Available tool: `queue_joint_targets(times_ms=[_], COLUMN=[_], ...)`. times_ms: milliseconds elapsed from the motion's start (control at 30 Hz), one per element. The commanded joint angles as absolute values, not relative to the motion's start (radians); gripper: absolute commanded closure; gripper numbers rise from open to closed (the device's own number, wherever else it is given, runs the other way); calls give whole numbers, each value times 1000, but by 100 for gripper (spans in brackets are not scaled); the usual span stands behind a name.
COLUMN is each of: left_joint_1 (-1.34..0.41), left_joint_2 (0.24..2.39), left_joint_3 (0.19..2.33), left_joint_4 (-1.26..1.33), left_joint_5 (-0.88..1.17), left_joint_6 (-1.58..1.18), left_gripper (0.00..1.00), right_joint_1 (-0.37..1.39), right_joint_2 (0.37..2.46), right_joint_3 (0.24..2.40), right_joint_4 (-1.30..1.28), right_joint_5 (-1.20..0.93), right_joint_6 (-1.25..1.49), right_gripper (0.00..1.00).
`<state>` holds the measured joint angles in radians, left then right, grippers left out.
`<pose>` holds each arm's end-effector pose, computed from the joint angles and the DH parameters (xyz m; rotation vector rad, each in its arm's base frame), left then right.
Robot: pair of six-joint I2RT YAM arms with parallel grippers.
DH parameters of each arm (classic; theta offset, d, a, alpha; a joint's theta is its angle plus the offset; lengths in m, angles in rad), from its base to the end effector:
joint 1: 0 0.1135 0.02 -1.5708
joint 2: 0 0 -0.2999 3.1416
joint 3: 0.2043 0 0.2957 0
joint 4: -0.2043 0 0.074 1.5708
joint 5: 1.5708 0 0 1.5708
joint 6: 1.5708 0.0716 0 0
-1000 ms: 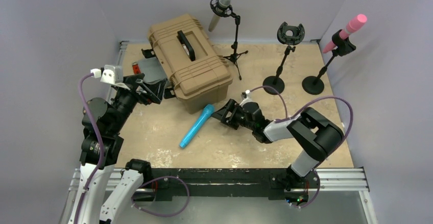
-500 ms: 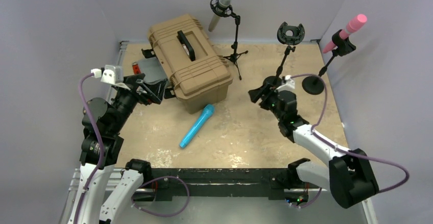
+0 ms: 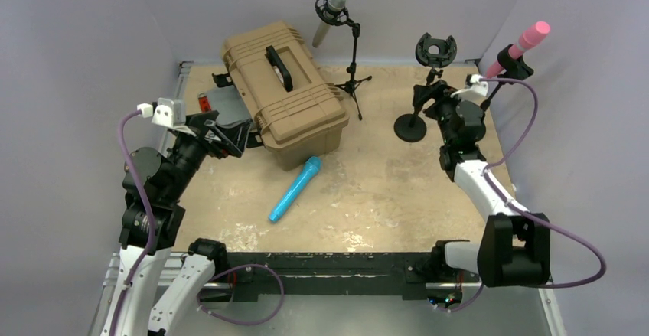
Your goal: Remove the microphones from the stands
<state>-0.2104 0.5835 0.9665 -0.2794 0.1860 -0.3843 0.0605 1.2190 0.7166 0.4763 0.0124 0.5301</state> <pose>0.1532 -0.0463 0.4575 0.0242 1.4992 -0.6178 0.3443 0.0200 0.3044 0.3852 1.5685 0.4483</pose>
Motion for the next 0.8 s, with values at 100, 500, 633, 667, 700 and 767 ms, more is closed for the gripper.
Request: queue_joint_targets(times_ms=[100,500,633,667,700,767], left_joint_1=[-225,-235,-238,-238,-238,-237], left_joint_2=[569,574,577,577,578,576], left_joint_3=[983,988,989,989,990,991], left_joint_4=[-277,-281,-281,-281,-281,-281], left_joint_5=[176,183,187,185,184,186], left_joint_6=[-384,-380,-381,-381,-381,-380], left_gripper=[0,0,0,0,0,0], right_joint_1=[-50,-81,-168,-183,-192,-207], right_joint_2=[1347,1382,1391,1403,1418,1447], right_joint_3=[777,849,864,880,900,936], right_joint_4=[773,674,702,703,690,682], right_joint_5=[-110,-233,-375,-406,-432,-478], right_joint_6=[486,545,687,702,712,735], right_gripper=[35,29,26,25,25,26])
